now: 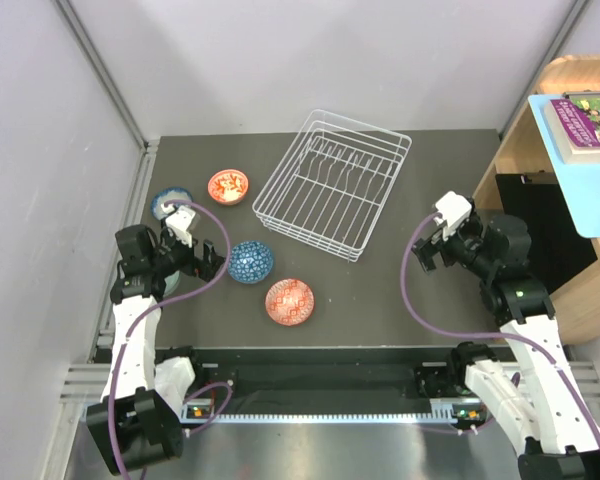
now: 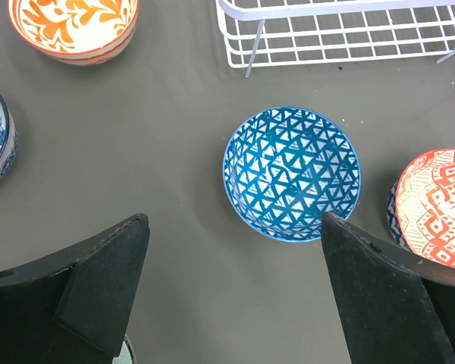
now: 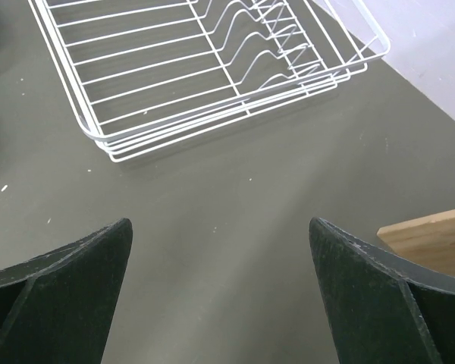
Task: Load the bowls into the dish rack
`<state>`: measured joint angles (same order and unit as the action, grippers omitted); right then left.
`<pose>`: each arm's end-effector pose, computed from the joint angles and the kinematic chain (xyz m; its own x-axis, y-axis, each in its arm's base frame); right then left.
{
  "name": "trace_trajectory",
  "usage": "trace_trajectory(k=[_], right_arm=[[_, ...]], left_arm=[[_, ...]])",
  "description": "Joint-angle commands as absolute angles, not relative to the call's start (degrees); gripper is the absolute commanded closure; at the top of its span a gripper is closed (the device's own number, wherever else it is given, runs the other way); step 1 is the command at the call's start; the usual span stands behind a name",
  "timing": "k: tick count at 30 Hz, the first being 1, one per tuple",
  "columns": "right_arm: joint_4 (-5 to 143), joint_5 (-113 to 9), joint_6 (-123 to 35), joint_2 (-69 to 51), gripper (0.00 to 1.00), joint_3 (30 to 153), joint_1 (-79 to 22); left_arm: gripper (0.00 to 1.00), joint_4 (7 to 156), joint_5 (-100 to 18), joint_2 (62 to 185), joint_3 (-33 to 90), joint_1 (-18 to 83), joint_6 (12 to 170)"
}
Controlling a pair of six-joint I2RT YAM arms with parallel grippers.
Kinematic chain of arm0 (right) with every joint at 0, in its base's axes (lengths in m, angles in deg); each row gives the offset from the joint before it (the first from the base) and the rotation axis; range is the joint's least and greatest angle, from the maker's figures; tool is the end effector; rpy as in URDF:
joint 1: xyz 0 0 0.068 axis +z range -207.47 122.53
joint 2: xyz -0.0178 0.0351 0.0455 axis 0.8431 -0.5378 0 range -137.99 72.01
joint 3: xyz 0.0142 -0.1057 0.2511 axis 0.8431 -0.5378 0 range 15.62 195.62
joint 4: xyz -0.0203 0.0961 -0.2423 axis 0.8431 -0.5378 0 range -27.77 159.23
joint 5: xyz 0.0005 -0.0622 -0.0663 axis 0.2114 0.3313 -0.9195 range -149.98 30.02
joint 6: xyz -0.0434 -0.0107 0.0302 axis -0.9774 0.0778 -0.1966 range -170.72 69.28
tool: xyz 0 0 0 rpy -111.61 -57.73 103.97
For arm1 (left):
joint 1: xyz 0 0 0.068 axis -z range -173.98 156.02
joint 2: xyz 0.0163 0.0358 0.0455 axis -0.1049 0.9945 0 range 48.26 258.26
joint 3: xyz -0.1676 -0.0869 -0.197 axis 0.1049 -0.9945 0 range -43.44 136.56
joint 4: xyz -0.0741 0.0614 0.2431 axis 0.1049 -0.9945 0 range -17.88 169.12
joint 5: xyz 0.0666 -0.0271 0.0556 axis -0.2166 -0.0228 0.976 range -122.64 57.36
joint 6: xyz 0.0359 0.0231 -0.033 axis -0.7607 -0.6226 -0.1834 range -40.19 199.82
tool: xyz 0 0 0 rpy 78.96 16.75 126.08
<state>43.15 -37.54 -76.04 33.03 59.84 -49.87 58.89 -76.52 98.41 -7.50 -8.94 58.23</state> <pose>0.1502 0.0337 0.3237 -0.1153 -0.4141 -0.9029 -0.5809 0.7654 -0.2769 0.1853 0.0239 0.2578 -0.3733 0.1747 -0.9111 0.5415 0.8385 -0.0611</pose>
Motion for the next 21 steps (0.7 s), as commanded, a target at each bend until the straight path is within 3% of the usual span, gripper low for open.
trace_trajectory(k=[1, 21], right_arm=[[45.59, -37.3, -76.55, 32.9, 0.0, 59.74, -50.44], [44.62, -38.62, -80.43, 32.19, 0.0, 59.3, -50.52]], left_arm=[[0.01, 60.05, -77.38, 98.44, -6.79, -9.27, 57.67], [0.01, 57.77, -79.92, 98.09, -6.44, -9.18, 55.04]])
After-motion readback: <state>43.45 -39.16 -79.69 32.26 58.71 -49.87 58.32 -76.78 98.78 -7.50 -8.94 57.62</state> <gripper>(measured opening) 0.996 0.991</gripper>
